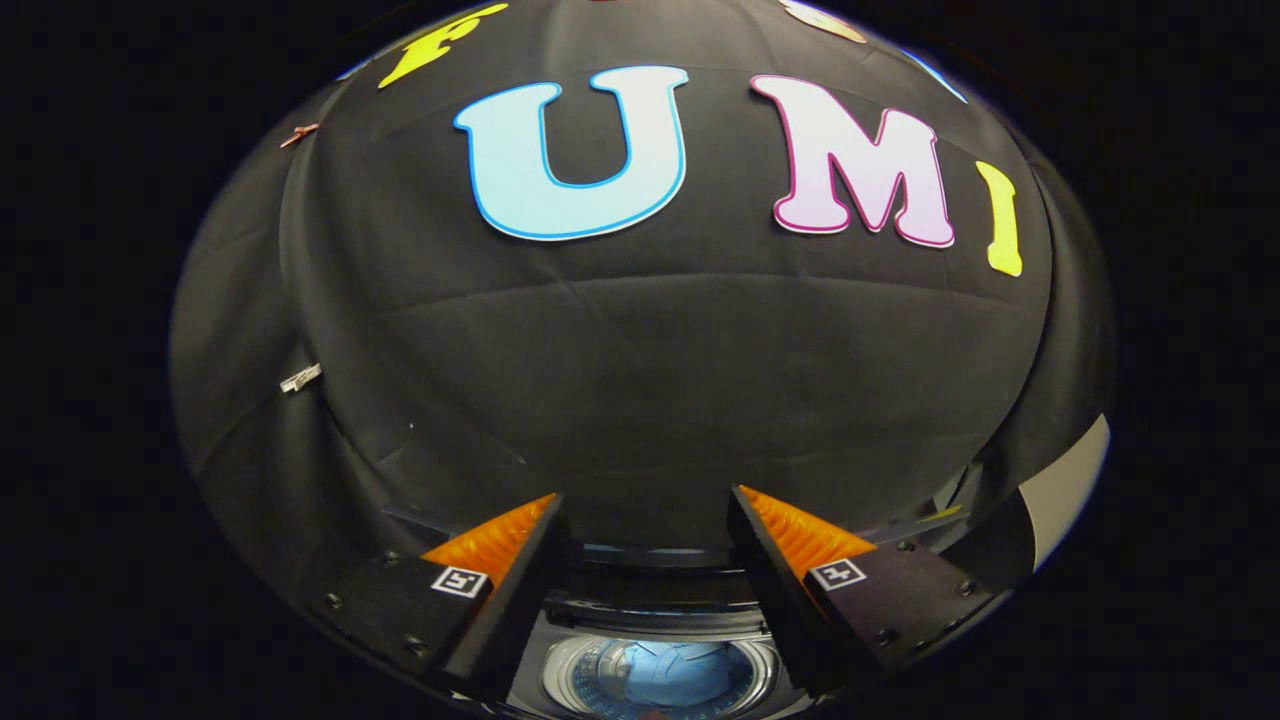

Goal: Put the clothes into the washing machine and then close the washing machine lid.

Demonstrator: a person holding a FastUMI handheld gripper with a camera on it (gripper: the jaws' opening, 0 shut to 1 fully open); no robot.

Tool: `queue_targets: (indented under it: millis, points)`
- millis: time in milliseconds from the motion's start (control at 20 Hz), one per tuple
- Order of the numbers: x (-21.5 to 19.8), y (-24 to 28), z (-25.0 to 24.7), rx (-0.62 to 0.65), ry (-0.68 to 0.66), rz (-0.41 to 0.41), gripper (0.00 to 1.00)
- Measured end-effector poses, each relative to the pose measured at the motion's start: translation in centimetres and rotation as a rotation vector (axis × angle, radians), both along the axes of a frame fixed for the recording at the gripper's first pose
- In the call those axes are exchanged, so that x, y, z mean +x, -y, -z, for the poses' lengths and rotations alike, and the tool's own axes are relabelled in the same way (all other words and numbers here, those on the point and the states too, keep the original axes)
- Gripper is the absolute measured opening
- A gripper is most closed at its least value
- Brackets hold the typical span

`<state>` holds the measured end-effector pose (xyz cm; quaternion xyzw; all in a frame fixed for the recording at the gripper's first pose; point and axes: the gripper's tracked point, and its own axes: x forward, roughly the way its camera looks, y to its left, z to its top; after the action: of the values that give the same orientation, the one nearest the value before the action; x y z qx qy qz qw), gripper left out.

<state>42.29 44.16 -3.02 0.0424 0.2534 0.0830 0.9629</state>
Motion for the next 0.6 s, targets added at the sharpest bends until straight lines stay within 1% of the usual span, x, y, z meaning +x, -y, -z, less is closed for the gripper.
queue_targets:
  millis: [300, 600]
  points:
    - [-2.8, 0.2, -0.4, -0.006, 0.071, -0.019, 1.00]
    - [-6.3, 0.3, -0.2, 0.001, 0.090, -0.046, 1.00]
